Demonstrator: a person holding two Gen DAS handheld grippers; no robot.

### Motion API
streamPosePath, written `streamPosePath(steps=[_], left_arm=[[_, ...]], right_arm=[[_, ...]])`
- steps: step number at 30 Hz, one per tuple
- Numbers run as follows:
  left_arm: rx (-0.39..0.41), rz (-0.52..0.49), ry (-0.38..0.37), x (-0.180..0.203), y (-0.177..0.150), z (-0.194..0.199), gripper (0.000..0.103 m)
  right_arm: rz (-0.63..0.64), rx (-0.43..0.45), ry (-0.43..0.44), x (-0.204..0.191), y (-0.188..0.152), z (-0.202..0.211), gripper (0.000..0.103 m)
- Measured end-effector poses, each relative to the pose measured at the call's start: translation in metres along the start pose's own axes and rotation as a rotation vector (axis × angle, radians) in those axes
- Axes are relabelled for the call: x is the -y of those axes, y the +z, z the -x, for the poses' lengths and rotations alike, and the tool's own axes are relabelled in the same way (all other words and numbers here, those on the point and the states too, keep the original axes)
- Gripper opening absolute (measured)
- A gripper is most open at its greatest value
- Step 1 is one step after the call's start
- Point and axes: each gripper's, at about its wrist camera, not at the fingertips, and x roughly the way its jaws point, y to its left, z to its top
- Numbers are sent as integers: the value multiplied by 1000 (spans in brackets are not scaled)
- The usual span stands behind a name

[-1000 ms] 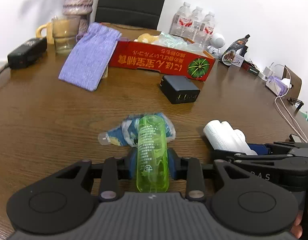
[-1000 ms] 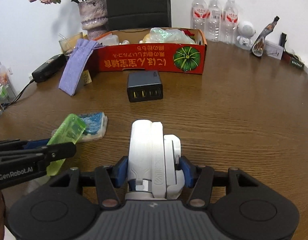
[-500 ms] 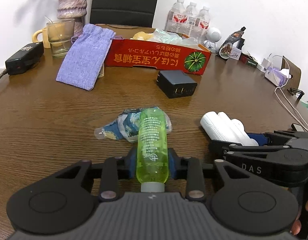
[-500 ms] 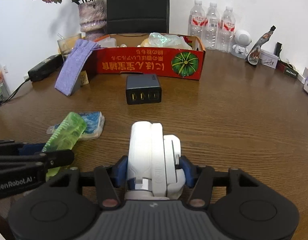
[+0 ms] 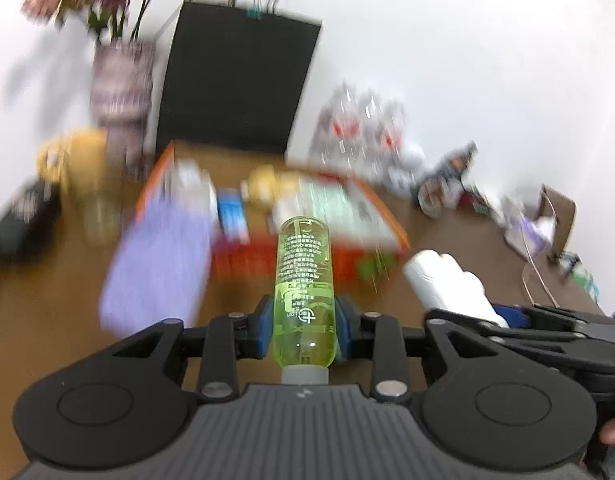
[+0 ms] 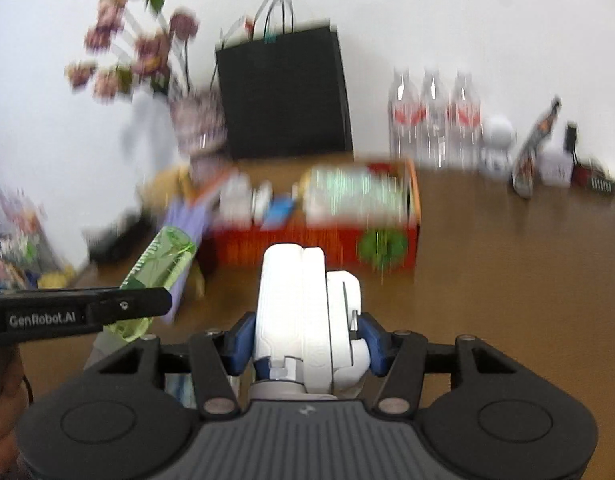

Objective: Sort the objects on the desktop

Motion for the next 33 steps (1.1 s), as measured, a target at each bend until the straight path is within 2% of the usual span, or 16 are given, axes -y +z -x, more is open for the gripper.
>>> streamPosePath(steps=[3,6,8,14,16,18,20,22,24,29,33], left_arm=[[-33,48,13,-22,60,-47,31],[-100,106,51,-43,103,-106,31],[-139,114,102,-54,118,-145,31],[-278,137,188,-79,122,-226,32],[-265,147,195,-82,120,-231,35],[-226,105,189,-81,121,-225,54],[-212,95,196,-84,123,-216,57],[-199,94,200,-86,128,-203,59],[-185,92,209,-86,134,-188,68],[-182,56,244,-72,139,-153,79],[-135,-20,273,-48,130,-124,97]], right_arm=[[-23,16,31,6,56,-38,53],[-43,-53,50,4,100,-101,53],[-58,-123,61,0,120,-149,53],[-63,-222,22,-3,123,-209,53],[-63,-254,7,-4,123,-228,56],[-64,-285,-7,-5,123,-246,59],[-65,-317,-21,-5,123,-265,66],[-62,-300,-30,-4,131,-255,73],[-58,-275,-38,-2,140,-240,76],[-41,-273,-84,0,148,-206,76],[-31,-263,-83,-2,143,-173,76]])
